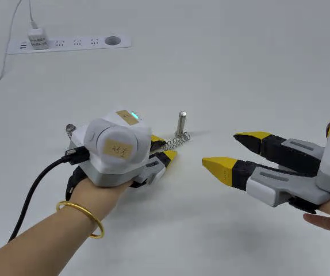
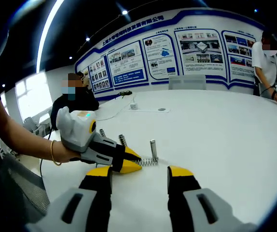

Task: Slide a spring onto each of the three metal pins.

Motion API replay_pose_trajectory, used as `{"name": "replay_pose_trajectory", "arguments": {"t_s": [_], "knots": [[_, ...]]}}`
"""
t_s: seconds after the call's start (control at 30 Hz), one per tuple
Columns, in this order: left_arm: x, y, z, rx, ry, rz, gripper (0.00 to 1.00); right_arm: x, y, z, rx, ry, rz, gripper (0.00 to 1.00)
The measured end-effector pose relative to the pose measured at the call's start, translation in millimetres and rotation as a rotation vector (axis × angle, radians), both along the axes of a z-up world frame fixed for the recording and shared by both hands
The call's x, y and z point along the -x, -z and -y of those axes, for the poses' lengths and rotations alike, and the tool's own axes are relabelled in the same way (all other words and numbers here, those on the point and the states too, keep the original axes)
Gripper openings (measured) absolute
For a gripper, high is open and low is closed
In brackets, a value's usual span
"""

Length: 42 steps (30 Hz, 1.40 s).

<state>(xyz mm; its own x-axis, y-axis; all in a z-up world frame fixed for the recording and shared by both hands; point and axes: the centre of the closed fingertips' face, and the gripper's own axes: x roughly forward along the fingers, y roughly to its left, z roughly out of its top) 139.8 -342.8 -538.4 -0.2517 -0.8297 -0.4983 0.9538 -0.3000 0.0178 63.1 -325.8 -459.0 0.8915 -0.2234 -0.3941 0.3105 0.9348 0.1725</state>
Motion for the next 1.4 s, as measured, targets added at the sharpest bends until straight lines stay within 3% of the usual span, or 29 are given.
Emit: {"name": "replay_pose_trajectory", "arguments": {"t_s": [0.57, 0.73, 0.97, 1.13, 1.2, 1.33, 1.4], "knots": [[3.9, -0.1, -4.9, -0.012, 0.026, -0.032, 0.09, -0.7, 2.3, 2.5, -0.029, 0.019, -0.002, 0.47], [8.6, -6.5, -10.9, -0.002, 0.04, -0.051, 0.09, -0.7, 0.6, 4.9, -0.058, 0.035, 0.01, 0.47], [11.2, -22.7, -18.3, 0.038, 0.028, -0.091, 0.09, -1.8, -3.8, 6.7, -0.093, 0.048, 0.032, 0.47], [13.0, -38.6, -24.3, 0.078, 0.018, -0.138, 0.09, -4.6, -8.8, 7.2, -0.135, 0.052, 0.057, 0.46], [14.9, -46.7, -26.7, 0.1, 0.014, -0.175, 0.1, -6.8, -12.3, 6.6, -0.163, 0.054, 0.076, 0.45], [14.8, -57.2, -31.8, 0.123, 0.008, -0.201, 0.1, -11.9, -19.4, 4.9, -0.217, 0.055, 0.118, 0.43], [15.4, -63.9, -34.0, 0.146, 0.0, -0.232, 0.1, -15.8, -23.2, 1.6, -0.271, 0.053, 0.147, 0.4]]}}
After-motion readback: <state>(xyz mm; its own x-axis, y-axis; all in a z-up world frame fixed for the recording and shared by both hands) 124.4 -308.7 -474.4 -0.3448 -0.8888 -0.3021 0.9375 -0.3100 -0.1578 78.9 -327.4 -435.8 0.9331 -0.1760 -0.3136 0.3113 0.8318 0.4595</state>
